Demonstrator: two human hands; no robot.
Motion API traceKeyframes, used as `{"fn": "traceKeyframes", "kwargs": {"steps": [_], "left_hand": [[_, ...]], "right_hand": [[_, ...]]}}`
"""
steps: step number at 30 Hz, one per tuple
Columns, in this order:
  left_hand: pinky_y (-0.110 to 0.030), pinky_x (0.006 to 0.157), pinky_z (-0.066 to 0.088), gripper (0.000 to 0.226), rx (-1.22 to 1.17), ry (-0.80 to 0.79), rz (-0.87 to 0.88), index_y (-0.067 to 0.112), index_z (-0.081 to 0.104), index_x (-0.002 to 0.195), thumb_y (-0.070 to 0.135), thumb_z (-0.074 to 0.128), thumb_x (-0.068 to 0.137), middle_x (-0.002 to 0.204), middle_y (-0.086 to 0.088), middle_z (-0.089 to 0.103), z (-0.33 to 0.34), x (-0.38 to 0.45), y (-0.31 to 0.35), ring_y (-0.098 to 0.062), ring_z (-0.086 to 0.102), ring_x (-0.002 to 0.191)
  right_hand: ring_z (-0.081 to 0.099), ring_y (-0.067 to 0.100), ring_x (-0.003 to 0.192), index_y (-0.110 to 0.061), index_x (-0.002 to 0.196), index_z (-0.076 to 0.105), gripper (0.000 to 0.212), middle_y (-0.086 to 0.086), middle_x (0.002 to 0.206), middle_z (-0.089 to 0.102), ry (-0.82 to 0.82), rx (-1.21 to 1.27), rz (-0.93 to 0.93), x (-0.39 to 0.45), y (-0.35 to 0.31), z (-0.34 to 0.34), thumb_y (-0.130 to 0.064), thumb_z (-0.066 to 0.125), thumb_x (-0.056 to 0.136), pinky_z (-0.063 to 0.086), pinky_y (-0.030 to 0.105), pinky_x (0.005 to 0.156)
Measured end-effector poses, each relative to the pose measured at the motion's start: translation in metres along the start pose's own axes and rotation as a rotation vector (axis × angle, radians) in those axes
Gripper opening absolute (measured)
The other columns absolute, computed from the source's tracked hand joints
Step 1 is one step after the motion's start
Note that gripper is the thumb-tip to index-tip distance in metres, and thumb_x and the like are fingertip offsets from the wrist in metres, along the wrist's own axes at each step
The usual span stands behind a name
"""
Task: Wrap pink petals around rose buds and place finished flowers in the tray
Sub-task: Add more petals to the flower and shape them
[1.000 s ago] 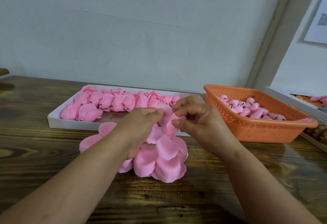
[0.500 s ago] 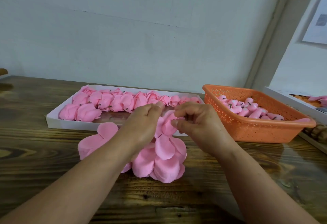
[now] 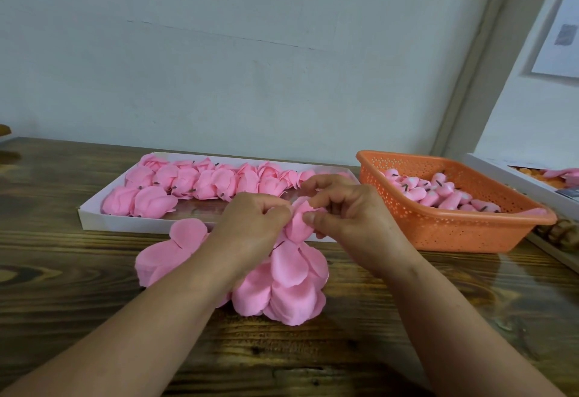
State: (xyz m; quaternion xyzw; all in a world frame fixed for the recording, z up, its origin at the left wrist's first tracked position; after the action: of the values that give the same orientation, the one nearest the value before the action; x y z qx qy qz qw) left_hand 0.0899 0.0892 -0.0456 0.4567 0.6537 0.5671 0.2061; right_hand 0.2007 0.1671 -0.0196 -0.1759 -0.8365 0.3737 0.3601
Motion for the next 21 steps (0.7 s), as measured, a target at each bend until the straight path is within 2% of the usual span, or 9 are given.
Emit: {"fn": "traceKeyframes", "kwargs": {"steps": [3,6,10,14,17,19,21], "left_hand": [[-0.023,0.057,0.035,0.027,0.015,0.062,-0.005,-0.003,0.065,0.074,0.010,0.050,0.092,0.066,-0.005,0.050,-0.003,0.003,-0.004,-0.014,0.044,0.063],[-0.011,0.044,0.031,0.036,0.049,0.077,0.033,0.018,0.060,0.061,0.011,0.048,0.095,0.050,0.016,0.048,-0.003,0.001,-0.002,0.001,0.040,0.047],[-0.007,0.048,0.034,0.034,0.051,0.074,0.111,0.015,0.061,0.064,0.011,0.049,0.096,0.057,0.012,0.050,-0.002,-0.002,0.004,0.001,0.043,0.052],[-0.005,0.050,0.037,0.029,0.094,0.044,0.130,0.025,0.061,0.071,0.017,0.051,0.097,0.062,0.013,0.056,0.001,-0.003,0.008,0.010,0.049,0.054],[-0.012,0.059,0.042,0.005,0.057,0.019,0.085,0.030,0.063,0.087,0.030,0.061,0.091,0.077,0.019,0.066,0.002,-0.002,0.005,0.008,0.059,0.070],[-0.015,0.061,0.047,0.012,-0.029,0.011,0.034,0.031,0.064,0.091,0.028,0.072,0.082,0.082,0.015,0.070,0.003,-0.002,0.000,0.002,0.065,0.075],[-0.013,0.054,0.048,0.017,-0.117,0.007,0.000,0.029,0.066,0.083,0.018,0.078,0.076,0.072,0.018,0.071,0.003,-0.002,-0.002,0.004,0.065,0.064]], "right_hand": [[0.061,0.028,0.086,0.007,0.083,0.071,0.007,0.000,0.113,0.057,-0.021,-0.007,0.003,0.000,-0.002,0.000,0.008,0.069,0.077,0.051,0.044,0.074],[0.060,0.034,0.084,0.005,0.082,0.071,0.005,-0.001,0.115,0.057,-0.016,-0.032,0.016,0.000,-0.001,-0.001,0.006,0.070,0.077,0.053,0.045,0.072],[0.061,0.032,0.085,0.000,0.077,0.071,0.007,0.001,0.113,0.059,0.021,-0.031,0.020,0.000,0.000,-0.002,0.007,0.070,0.076,0.053,0.048,0.072],[0.062,0.032,0.081,0.000,0.076,0.069,0.006,0.004,0.099,0.063,0.018,-0.078,0.013,0.001,0.000,0.000,0.006,0.070,0.076,0.053,0.049,0.072],[0.059,0.025,0.061,-0.004,0.075,0.068,0.010,0.010,0.073,0.063,0.042,-0.048,0.031,0.000,0.001,-0.001,0.006,0.068,0.078,0.056,0.040,0.063],[0.056,0.017,0.056,0.000,0.078,0.067,0.007,0.011,0.067,0.061,0.067,0.002,0.058,0.000,0.003,-0.002,0.008,0.066,0.079,0.053,0.031,0.057],[0.056,0.018,0.056,0.004,0.081,0.067,0.002,0.017,0.067,0.062,0.088,0.028,0.076,-0.001,0.003,-0.003,0.006,0.067,0.080,0.052,0.032,0.055]]}}
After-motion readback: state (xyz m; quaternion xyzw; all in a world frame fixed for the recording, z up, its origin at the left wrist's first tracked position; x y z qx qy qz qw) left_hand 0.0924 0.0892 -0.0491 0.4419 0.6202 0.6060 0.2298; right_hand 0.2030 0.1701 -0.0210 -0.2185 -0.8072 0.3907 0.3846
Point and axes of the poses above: each hand's wrist, its own x-axis towards the middle knuckle, its own z-axis out of the palm, y = z × x, the point moved 6 cm from there along x, towards the middle knuckle
